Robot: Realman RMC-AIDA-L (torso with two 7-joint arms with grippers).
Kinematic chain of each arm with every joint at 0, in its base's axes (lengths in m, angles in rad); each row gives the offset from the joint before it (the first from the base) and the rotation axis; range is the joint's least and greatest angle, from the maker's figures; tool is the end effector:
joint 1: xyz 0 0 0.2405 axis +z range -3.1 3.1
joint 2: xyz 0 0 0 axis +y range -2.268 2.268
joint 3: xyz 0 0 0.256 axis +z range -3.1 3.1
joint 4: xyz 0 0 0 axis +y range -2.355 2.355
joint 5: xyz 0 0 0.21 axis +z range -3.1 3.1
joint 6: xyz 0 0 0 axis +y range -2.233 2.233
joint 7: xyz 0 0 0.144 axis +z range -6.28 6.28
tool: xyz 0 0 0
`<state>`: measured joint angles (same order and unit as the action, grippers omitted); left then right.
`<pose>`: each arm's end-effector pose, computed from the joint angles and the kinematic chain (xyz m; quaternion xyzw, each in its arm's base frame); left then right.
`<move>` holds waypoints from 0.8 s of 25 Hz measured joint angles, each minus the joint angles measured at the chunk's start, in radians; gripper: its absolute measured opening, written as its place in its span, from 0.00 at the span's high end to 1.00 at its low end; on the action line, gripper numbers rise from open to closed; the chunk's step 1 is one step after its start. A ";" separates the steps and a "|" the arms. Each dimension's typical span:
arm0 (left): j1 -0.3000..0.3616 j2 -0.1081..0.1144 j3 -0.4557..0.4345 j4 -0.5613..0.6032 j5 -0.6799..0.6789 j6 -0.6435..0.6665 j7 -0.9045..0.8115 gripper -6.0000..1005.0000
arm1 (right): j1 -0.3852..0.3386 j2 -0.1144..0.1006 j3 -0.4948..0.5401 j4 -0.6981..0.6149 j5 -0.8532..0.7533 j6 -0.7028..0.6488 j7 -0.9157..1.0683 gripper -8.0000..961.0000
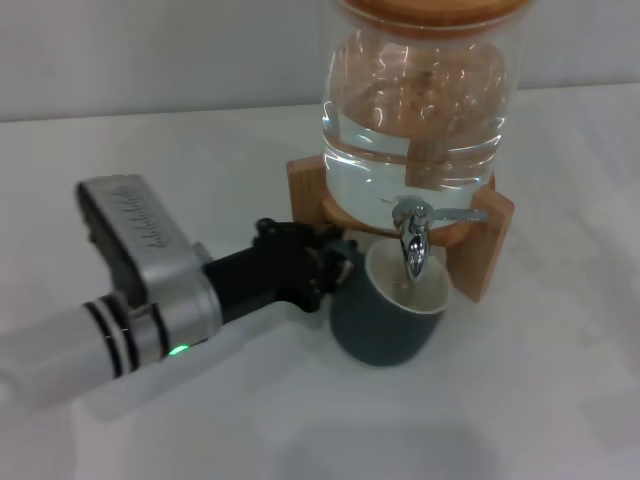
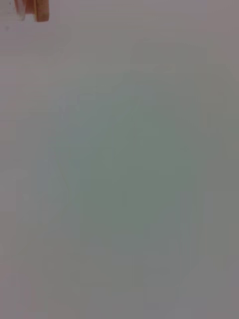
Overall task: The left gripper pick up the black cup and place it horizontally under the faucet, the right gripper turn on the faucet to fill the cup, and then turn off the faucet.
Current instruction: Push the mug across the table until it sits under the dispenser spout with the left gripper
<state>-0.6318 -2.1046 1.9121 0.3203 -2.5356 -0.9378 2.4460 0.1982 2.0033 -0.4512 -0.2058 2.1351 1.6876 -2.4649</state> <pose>-0.2117 0.3418 -0.1235 -0.9408 -0.0911 -0.2382 0.2231 0.3717 0.2364 0.1061 -0.6224 0.1715 0.4552 0.6132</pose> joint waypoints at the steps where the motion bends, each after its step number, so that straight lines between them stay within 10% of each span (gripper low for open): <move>1: 0.000 0.002 0.051 0.025 -0.035 0.034 -0.002 0.84 | 0.000 0.000 0.000 0.000 0.000 0.000 0.000 0.21; 6: -0.016 0.005 0.186 0.063 -0.118 0.086 -0.013 0.84 | 0.000 0.000 0.000 -0.001 0.001 0.001 0.000 0.21; 20: 0.018 0.011 0.200 0.077 -0.137 0.086 -0.024 0.85 | -0.012 0.000 0.010 -0.001 0.002 0.004 0.000 0.21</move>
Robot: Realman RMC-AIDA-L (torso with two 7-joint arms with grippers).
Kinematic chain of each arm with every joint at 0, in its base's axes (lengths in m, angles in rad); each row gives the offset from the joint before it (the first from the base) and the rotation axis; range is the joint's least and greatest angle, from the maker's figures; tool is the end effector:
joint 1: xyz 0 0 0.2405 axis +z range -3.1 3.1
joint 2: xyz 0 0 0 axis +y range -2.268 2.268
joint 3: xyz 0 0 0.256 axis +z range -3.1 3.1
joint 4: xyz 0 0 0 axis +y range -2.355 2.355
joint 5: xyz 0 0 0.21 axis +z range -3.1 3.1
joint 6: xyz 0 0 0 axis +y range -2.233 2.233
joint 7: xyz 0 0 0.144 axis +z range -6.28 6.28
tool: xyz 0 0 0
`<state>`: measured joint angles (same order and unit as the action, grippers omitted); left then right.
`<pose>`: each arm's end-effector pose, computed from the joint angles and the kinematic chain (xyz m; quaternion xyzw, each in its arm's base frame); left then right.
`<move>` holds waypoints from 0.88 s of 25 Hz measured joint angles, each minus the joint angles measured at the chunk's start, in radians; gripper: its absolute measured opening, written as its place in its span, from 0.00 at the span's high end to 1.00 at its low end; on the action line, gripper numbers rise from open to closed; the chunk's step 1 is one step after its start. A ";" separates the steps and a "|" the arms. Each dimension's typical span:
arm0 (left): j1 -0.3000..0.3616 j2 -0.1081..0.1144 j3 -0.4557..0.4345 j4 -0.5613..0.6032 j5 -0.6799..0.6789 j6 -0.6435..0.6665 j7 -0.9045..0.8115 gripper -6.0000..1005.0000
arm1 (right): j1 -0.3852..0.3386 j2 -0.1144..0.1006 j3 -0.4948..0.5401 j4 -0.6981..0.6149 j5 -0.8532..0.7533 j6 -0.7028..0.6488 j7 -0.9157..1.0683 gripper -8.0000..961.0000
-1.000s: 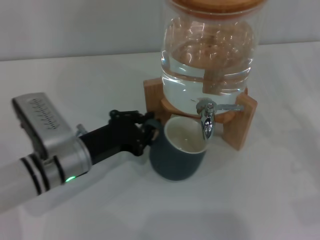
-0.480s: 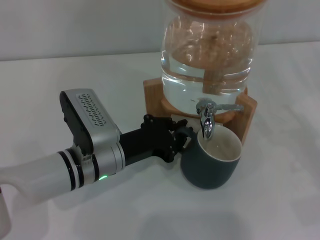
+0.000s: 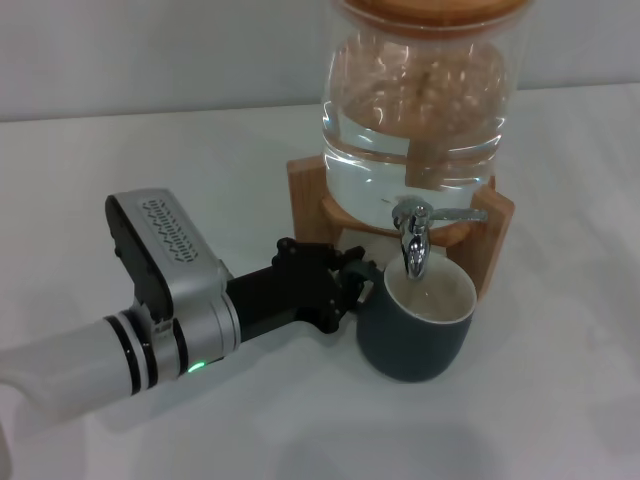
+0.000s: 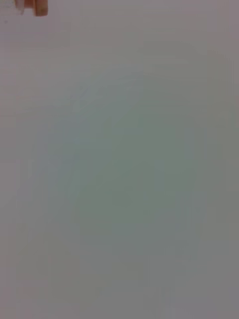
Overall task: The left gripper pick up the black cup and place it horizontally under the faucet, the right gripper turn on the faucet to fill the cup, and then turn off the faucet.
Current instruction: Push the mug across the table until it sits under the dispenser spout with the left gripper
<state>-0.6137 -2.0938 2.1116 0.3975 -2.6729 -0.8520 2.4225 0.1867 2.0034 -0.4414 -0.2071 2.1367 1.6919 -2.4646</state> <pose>-0.2054 0.3311 -0.1378 -0.9477 -0.0986 -0.2256 0.2031 0.3746 0.2316 0.1080 -0.6176 0.1726 0.4531 0.6193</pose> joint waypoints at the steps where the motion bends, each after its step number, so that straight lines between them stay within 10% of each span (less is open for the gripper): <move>1: 0.004 0.000 0.001 0.001 0.002 0.000 0.000 0.85 | 0.000 0.000 0.000 0.000 0.000 0.000 0.000 0.21; 22: 0.034 0.005 -0.021 -0.002 0.003 0.021 0.001 0.72 | -0.004 0.000 0.000 0.006 -0.001 0.002 0.001 0.21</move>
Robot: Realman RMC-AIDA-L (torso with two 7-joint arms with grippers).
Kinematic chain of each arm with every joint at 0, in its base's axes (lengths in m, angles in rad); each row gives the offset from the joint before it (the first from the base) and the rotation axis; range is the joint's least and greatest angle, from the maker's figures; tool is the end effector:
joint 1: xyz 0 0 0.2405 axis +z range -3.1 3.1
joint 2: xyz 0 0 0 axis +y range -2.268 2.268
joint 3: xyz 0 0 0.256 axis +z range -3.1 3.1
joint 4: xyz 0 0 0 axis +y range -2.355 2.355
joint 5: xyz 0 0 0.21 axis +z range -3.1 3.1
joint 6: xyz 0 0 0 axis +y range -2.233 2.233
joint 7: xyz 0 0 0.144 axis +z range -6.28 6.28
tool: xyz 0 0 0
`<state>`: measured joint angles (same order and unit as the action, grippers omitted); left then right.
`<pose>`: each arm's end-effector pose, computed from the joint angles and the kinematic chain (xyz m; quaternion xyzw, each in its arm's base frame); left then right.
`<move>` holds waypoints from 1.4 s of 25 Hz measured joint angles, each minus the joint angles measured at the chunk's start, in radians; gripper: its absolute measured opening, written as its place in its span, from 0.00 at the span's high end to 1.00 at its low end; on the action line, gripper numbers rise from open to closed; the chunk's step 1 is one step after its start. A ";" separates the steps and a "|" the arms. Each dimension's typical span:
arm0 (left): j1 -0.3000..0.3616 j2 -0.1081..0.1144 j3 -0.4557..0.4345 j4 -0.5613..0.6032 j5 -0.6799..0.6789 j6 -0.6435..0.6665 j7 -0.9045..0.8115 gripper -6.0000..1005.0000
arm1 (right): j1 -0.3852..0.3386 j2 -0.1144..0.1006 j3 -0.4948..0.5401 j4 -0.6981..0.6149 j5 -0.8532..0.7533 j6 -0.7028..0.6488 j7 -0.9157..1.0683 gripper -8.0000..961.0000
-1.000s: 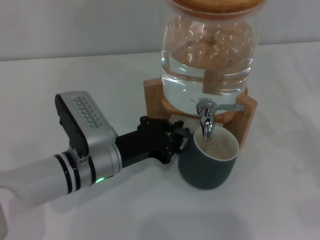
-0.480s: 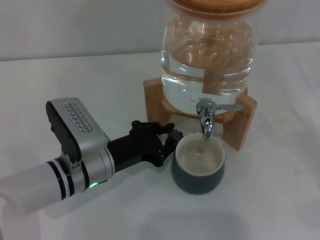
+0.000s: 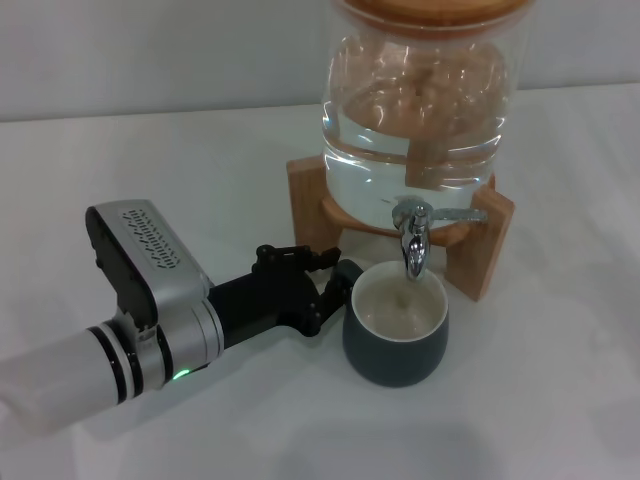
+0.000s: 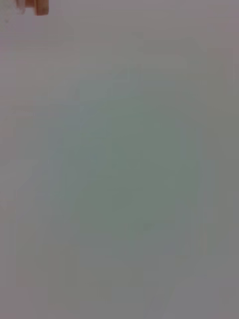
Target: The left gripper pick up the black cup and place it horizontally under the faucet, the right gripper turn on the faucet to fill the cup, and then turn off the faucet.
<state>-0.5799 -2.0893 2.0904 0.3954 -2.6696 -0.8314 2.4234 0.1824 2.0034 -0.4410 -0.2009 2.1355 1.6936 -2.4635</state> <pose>-0.2209 0.3295 -0.1339 -0.9436 -0.1206 -0.2151 0.2211 0.3757 0.2295 0.1068 -0.6167 0.1766 0.4532 0.6190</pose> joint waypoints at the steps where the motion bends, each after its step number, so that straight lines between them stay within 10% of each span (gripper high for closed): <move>1: 0.000 0.000 0.000 -0.001 -0.001 0.000 -0.003 0.72 | 0.000 0.000 0.000 0.000 0.000 0.000 0.000 0.21; 25: 0.151 0.014 -0.119 -0.018 0.035 -0.165 0.060 0.40 | -0.040 -0.001 -0.012 -0.024 -0.007 0.007 0.014 0.21; 35: 0.277 0.008 -0.391 -0.022 0.014 -0.238 0.032 0.23 | -0.135 0.004 -0.042 -0.473 -0.306 0.074 0.450 0.21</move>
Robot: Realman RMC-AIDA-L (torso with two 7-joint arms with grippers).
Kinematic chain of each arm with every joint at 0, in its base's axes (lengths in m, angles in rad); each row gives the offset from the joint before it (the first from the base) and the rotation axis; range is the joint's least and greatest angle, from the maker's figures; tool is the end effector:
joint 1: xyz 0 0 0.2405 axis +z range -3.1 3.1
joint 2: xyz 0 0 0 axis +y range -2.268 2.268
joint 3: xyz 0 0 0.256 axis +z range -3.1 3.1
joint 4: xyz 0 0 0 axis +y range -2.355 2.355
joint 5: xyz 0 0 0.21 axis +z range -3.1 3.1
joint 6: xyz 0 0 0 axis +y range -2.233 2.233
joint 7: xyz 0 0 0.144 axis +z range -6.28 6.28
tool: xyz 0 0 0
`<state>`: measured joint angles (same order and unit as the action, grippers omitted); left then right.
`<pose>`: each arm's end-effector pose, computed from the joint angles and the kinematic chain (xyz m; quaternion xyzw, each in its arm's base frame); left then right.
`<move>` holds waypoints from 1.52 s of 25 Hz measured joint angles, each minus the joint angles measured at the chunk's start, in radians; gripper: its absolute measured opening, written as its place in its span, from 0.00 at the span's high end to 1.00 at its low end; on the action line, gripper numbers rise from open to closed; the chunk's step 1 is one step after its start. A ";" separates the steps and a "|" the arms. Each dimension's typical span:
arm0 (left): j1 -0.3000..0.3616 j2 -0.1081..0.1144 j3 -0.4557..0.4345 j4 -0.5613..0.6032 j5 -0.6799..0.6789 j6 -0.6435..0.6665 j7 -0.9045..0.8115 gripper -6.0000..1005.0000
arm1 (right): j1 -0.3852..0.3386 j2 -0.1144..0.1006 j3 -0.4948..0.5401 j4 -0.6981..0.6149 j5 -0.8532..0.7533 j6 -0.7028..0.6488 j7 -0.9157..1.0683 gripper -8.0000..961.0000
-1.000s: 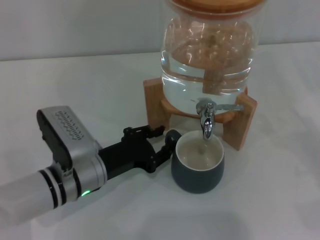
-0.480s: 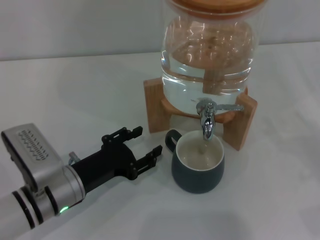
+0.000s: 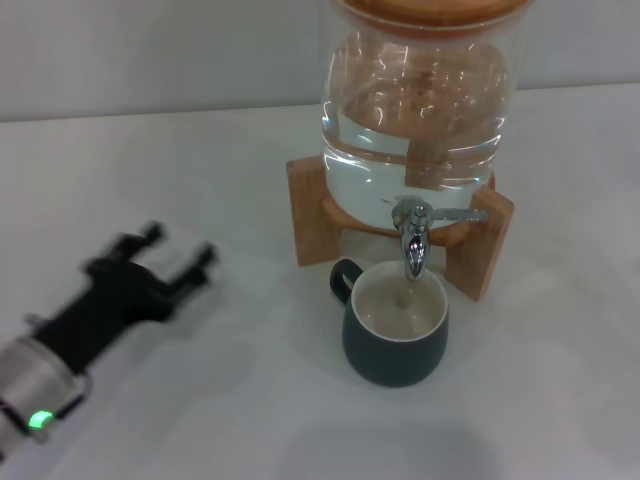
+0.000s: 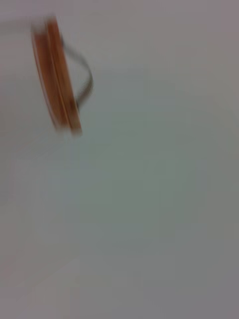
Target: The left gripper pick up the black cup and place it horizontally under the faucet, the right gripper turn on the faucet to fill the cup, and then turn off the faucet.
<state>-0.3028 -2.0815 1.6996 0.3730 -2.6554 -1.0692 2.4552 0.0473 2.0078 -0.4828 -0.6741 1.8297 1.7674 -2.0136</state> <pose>-0.2976 0.2988 -0.0659 -0.8397 -0.2505 -0.3192 0.3608 0.3573 0.2039 0.1379 -0.7550 0.1848 0.4300 0.4593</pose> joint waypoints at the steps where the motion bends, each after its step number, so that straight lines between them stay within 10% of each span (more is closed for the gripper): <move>1: 0.016 0.000 -0.051 0.000 -0.014 -0.017 -0.002 0.22 | 0.003 0.001 -0.031 -0.064 -0.033 0.007 0.054 0.21; 15: 0.092 0.005 -0.418 -0.002 -0.043 -0.086 0.024 0.22 | 0.054 0.000 -0.461 -0.419 -0.164 -0.098 0.335 0.21; 38: 0.078 0.006 -0.470 0.001 -0.043 -0.092 0.042 0.23 | 0.083 0.000 -0.700 -0.518 -0.162 -0.263 0.407 0.21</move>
<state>-0.2247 -2.0755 1.2294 0.3735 -2.6983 -1.1611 2.4971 0.1305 2.0079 -1.1831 -1.1917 1.6675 1.5048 -1.6069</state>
